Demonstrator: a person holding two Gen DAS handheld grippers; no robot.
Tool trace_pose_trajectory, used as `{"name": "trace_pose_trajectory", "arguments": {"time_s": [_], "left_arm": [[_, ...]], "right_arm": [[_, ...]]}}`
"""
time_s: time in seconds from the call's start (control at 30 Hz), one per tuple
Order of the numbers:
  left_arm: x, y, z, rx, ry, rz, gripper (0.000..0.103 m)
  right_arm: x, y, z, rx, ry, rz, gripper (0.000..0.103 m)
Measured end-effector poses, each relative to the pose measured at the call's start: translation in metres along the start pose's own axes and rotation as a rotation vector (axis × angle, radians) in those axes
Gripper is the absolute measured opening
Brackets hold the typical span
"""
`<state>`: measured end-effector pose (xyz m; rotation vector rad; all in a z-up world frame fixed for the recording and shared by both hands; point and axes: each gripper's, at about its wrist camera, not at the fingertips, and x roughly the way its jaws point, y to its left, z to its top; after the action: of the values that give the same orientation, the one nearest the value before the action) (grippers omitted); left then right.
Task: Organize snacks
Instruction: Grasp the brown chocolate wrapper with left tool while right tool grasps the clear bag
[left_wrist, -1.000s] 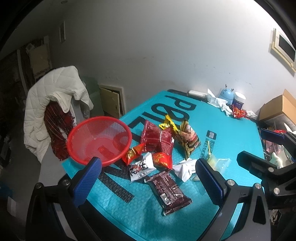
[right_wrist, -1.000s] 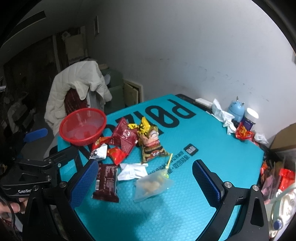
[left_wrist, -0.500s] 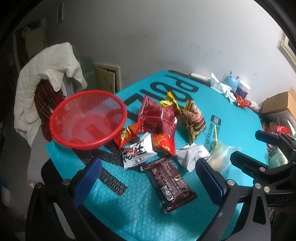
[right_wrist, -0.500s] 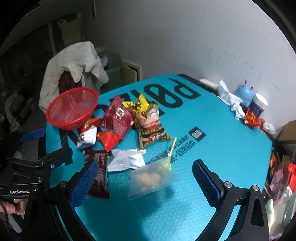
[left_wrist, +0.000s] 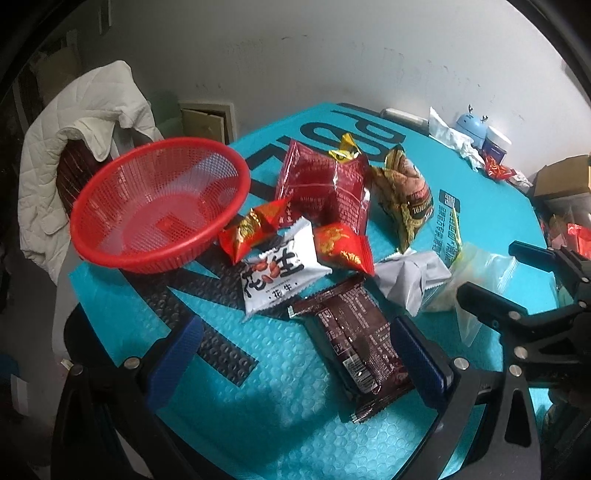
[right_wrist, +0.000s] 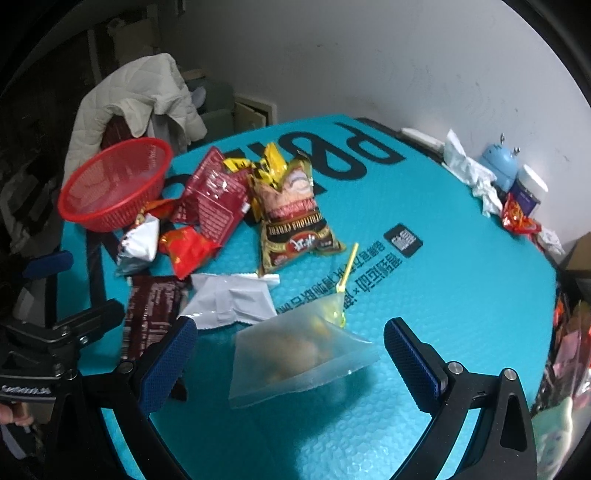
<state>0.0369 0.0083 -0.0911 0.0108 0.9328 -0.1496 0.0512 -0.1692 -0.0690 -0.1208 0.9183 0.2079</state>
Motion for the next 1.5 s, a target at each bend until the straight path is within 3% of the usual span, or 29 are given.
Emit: {"name": "trace_pose_trajectory", "arguments": {"time_s": [0.1, 0.23, 0.43, 0.47, 0.83, 0.93, 1.0, 1.03, 1.07, 1.23, 1.33, 1.5], "left_arm": [[0.004, 0.0, -0.001, 0.005, 0.008, -0.012, 0.103], [0.01, -0.004, -0.002, 0.015, 0.026, -0.039, 0.103], [0.022, -0.013, -0.003, 0.026, 0.053, -0.09, 0.103], [0.024, -0.015, -0.003, 0.028, 0.058, -0.096, 0.103], [0.049, -0.029, -0.007, 0.065, 0.107, -0.143, 0.101], [0.046, -0.031, -0.008, 0.094, 0.074, -0.143, 0.086], [0.044, -0.03, -0.01, 0.106, 0.059, -0.168, 0.078], [0.043, -0.03, -0.01, 0.115, 0.052, -0.182, 0.064], [0.042, -0.03, -0.011, 0.125, 0.049, -0.182, 0.061], [0.036, -0.023, -0.011, 0.143, 0.038, -0.183, 0.05], [0.029, -0.018, -0.013, 0.163, 0.013, -0.154, 0.046], [0.027, -0.006, -0.014, 0.137, 0.025, -0.174, 0.046]], "right_arm": [[0.009, -0.004, -0.002, 0.032, 0.024, 0.013, 0.097], [0.013, -0.015, -0.006, 0.123, 0.031, 0.071, 0.07], [-0.002, -0.017, -0.013, 0.149, -0.016, 0.077, 0.064], [-0.004, -0.017, -0.015, 0.149, -0.015, 0.076, 0.048], [-0.015, -0.015, -0.035, 0.128, 0.005, 0.079, 0.048], [-0.016, -0.012, -0.039, 0.114, 0.014, 0.074, 0.048], [-0.016, -0.01, -0.041, 0.111, 0.027, 0.077, 0.055], [-0.015, -0.01, -0.042, 0.114, 0.036, 0.083, 0.061], [-0.014, -0.01, -0.042, 0.119, 0.043, 0.084, 0.07], [-0.01, -0.009, -0.038, 0.127, 0.059, 0.064, 0.084], [-0.009, -0.009, -0.033, 0.134, 0.06, 0.041, 0.086], [-0.009, -0.01, -0.021, 0.131, 0.056, -0.026, 0.09]]}}
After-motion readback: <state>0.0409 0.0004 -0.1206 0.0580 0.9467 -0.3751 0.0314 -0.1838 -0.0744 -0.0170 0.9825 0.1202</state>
